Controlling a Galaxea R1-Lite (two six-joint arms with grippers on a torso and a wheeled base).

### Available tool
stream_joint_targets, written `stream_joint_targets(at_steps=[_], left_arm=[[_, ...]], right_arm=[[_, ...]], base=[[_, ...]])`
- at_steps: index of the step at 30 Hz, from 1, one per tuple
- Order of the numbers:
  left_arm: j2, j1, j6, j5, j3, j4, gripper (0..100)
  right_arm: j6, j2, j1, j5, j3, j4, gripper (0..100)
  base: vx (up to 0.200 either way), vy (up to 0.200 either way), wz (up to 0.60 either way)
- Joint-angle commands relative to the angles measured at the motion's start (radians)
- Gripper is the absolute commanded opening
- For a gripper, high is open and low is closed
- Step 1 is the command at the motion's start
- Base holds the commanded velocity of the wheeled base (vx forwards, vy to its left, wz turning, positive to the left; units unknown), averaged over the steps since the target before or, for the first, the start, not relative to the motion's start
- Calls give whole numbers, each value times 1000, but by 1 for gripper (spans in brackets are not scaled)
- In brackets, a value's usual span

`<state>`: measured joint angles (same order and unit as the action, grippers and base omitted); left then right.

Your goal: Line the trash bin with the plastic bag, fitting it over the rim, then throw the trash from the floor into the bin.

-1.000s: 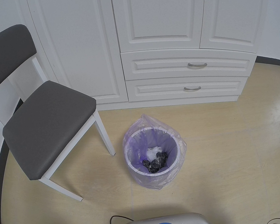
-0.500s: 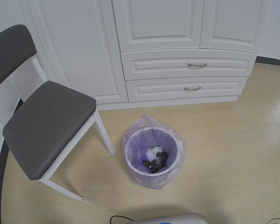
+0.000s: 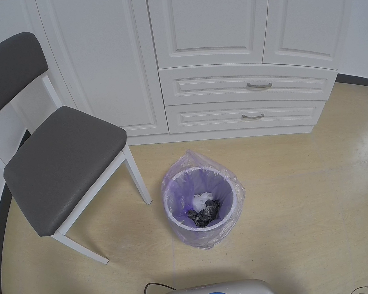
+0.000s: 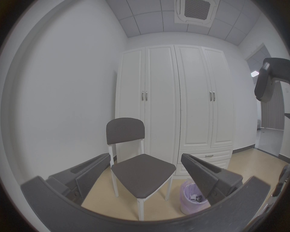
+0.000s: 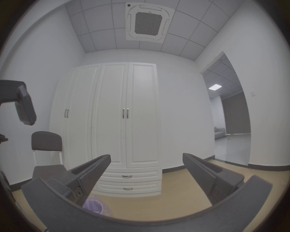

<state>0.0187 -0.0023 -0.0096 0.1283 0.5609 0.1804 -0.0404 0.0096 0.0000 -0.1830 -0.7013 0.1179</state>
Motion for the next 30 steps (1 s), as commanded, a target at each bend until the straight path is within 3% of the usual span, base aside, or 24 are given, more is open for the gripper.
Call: stream_joint_targets(at_steps=[1,6,12,21,24,25,30], left_arm=[[-16,1,2,-6,-52,-45,100],[0,-2,28,-75,-236,-193,100],[55,-34,31,-76,-354,-315,100],[49,-31,28,-75,-550,-335,100],[4,-5,26,-75,-558,-299,100],[-19,2,36,-65,-558,-245,100],[-19,2,28,16,-558,-240,100]], right_arm=[[-24,-10,0,59,71,-61,100],[-121,-10,0,177,319,-259,100],[-145,-10,2,181,526,-419,100],[-144,-10,2,181,686,-432,100],[-144,-10,2,181,701,-429,100],[-144,-10,2,181,700,-428,100],[-142,-10,2,181,701,-414,100]], base=[[0,0,0],[0,0,0],[0,0,0],[0,0,0],[0,0,0],[0,0,0],[0,0,0]])
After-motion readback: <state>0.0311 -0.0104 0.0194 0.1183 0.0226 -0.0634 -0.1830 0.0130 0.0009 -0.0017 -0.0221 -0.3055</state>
